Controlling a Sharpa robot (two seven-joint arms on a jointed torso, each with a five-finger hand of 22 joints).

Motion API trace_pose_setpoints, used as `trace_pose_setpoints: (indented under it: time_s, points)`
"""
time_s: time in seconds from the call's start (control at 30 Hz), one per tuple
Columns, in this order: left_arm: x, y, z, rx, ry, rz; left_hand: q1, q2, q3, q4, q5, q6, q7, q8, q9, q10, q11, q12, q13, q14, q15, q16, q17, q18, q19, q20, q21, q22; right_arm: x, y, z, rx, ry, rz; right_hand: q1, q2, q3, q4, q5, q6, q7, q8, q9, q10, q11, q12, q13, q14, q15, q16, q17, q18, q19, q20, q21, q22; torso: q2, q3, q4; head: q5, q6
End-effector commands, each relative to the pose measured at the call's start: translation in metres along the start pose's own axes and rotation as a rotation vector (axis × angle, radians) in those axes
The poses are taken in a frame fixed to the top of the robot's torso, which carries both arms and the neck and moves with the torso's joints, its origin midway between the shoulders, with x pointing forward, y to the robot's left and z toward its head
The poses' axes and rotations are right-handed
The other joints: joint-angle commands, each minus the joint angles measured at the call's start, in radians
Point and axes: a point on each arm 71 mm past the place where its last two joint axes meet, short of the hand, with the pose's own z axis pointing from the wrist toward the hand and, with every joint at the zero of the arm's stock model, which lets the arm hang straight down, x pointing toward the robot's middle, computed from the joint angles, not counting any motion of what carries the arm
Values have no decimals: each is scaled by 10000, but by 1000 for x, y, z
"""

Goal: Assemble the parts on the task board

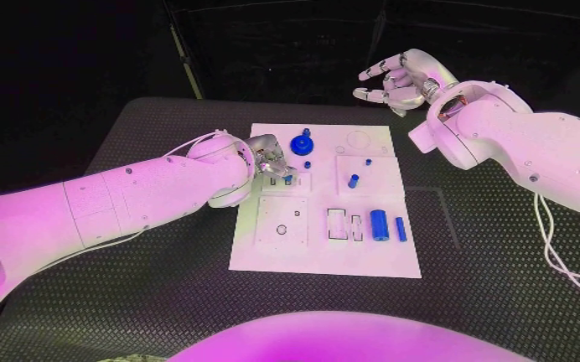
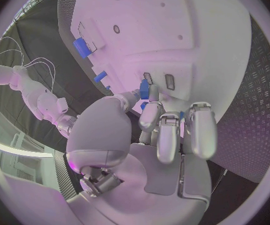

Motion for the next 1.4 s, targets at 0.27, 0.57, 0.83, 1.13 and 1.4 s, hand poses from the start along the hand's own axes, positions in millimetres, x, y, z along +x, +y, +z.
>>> trace_pose_setpoints:
  time_s: [0.27,0.57,0.83,1.13,1.4]
  points:
    - [2,1,-1,-41,360,408,91,-27,1236,-1316,44,40,-90,78,20,85,-28,54,-5,1019,-16,31,2634,-145,75,-21,48,318,0,2,0,-116,46,14,5,96,-51,29,59,56,0,66,-16,-3,-25,-26,-2,759,-67,-55,1454,93,-66,-14,-48,-13,-6,-7,5,-22,-75]
    - [4,1,-1,-36,574,571,41,-72,1119,-1318,32,113,-122,101,37,96,-50,54,-5,1019,-29,31,2634,-144,72,-31,41,318,0,2,1,-131,45,17,5,96,-51,29,59,56,0,66,-16,-3,-25,-26,-2,759,-67,-55,1454,93,-66,-14,-48,-13,-5,-3,10,23,-99]
    - [4,2,-1,-43,645,618,1,-77,1004,-1303,25,168,-143,112,44,108,-67,60,3,1019,-41,31,2634,-143,68,-42,35,317,0,2,1,-141,45,20,5,96,-51,29,59,56,0,66,-16,-3,-25,-26,-2,759,-67,-55,1454,93,-66,-14,-48,-13,-1,2,1,4,-138]
    - [4,0,-2,-8,570,572,-25,-58,780,-1288,23,243,-179,125,56,139,-94,91,44,1019,-60,31,2634,-151,86,-61,47,354,1,2,1,-150,47,21,0,110,-54,31,82,58,-1,68,-17,-3,-27,-26,-4,759,-69,-58,1450,95,-69,-16,-56,-27,1,-3,6,-2,-155]
    - [1,-1,-5,161,-32,185,40,2,700,-1320,25,312,-208,152,71,230,-122,204,183,1019,-78,31,2634,-176,156,-77,114,468,1,2,1,-159,42,21,0,110,-54,31,82,58,-1,68,-17,-3,-27,-26,-4,759,-69,-58,1450,95,-69,-16,-56,-27,-5,-3,10,10,-176]
